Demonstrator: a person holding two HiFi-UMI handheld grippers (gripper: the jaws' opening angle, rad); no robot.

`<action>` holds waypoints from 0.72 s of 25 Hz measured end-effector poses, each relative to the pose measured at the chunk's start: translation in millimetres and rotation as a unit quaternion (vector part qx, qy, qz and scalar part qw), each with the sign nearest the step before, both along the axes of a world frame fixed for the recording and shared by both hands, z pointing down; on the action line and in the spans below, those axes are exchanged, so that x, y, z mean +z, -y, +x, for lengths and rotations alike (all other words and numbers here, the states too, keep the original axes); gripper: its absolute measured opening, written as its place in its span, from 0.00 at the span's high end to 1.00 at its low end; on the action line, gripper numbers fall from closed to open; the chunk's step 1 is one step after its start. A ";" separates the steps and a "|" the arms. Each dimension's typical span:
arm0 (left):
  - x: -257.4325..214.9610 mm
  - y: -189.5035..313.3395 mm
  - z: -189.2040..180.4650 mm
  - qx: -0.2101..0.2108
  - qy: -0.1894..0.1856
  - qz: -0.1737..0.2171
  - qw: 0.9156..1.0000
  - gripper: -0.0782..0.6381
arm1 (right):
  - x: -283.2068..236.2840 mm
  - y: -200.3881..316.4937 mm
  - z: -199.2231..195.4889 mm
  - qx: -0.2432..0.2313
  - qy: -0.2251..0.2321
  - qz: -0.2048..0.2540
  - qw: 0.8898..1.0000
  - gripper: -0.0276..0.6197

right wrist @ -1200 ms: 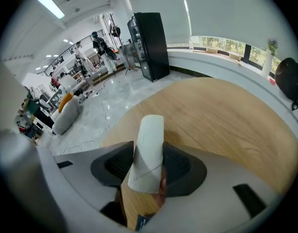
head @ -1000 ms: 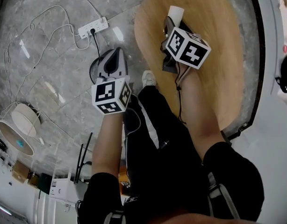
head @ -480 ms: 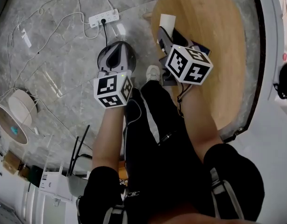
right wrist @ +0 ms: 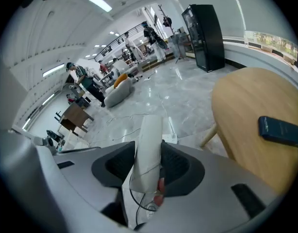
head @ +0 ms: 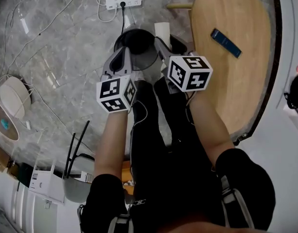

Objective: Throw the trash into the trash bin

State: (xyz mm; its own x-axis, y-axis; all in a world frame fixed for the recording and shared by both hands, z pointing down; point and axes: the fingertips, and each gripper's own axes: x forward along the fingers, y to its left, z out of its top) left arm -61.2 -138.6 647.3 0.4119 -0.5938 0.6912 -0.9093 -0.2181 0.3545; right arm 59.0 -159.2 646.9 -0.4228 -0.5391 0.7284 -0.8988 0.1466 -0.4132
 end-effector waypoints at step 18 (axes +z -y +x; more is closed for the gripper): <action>109.4 -57.5 -107.1 -0.007 -0.005 -0.076 0.997 0.88 | 250.1 -83.7 -121.0 -0.054 -0.056 -0.158 0.984 0.69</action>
